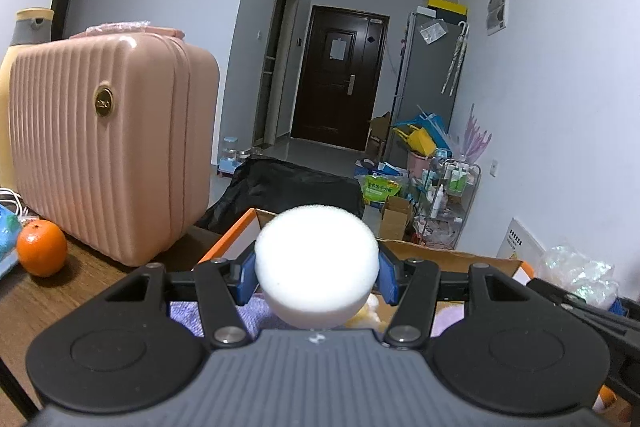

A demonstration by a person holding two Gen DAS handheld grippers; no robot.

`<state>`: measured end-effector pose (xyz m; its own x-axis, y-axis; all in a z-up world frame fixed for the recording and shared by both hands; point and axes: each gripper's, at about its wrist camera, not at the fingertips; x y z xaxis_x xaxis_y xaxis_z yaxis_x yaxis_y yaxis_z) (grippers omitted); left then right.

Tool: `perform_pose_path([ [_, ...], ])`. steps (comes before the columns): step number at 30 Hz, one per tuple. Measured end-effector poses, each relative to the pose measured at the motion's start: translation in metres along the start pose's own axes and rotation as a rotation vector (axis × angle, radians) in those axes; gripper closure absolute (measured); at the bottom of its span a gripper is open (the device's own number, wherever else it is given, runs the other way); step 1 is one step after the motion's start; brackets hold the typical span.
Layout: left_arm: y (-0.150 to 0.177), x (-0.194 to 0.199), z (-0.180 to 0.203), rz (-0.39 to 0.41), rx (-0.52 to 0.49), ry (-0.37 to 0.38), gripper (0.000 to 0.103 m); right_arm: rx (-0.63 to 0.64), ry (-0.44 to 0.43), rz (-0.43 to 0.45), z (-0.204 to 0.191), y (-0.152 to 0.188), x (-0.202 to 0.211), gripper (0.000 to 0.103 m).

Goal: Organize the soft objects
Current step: 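Carry the foam puck and mesh pouf in both grippers over the cardboard box, then open both grippers to drop the foam puck and mesh pouf into the box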

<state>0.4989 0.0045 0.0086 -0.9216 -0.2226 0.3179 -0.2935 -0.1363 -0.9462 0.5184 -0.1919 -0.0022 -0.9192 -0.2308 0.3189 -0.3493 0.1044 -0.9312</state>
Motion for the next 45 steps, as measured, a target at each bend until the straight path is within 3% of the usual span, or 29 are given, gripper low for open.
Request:
perform_pose_path([
  [10,0.002,-0.020,-0.001,-0.026,-0.009,-0.008,0.045,0.013,0.014,-0.039,0.002,-0.001,-0.022,0.057],
  [14,0.003,-0.020,-0.004,-0.028,0.004,-0.010,0.037,0.019,0.017,-0.052,0.001,0.001,-0.024,0.050],
  [16,0.003,-0.020,-0.006,-0.029,0.021,-0.018,0.025,0.024,0.022,-0.048,0.000,0.002,-0.023,0.045],
  [19,0.004,-0.019,-0.010,-0.020,0.036,-0.036,0.015,0.027,0.020,-0.049,-0.002,0.005,-0.022,0.029],
  [21,0.004,-0.018,-0.011,-0.013,0.045,-0.049,0.001,0.030,0.025,-0.043,-0.002,0.006,-0.020,0.014],
  [25,0.005,-0.012,-0.008,0.012,0.030,-0.077,0.000,0.033,0.030,-0.024,-0.003,0.007,-0.018,0.001],
  [36,0.006,-0.004,-0.016,-0.010,0.078,-0.075,0.000,0.042,0.058,0.006,0.002,0.006,-0.006,0.000],
  [45,0.016,0.022,-0.028,-0.016,0.051,-0.056,0.000,0.028,0.079,0.040,0.013,0.015,0.027,0.000],
])
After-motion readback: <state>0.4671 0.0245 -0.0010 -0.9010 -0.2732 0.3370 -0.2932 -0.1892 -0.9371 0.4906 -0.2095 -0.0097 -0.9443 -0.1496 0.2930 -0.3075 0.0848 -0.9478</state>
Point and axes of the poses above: each gripper's, at about its wrist camera, not at the fingertips, and x roughly against the way its jaws point, z to its right, y to its underside, and after that the axes turned 6 degrees about -x, right-handed
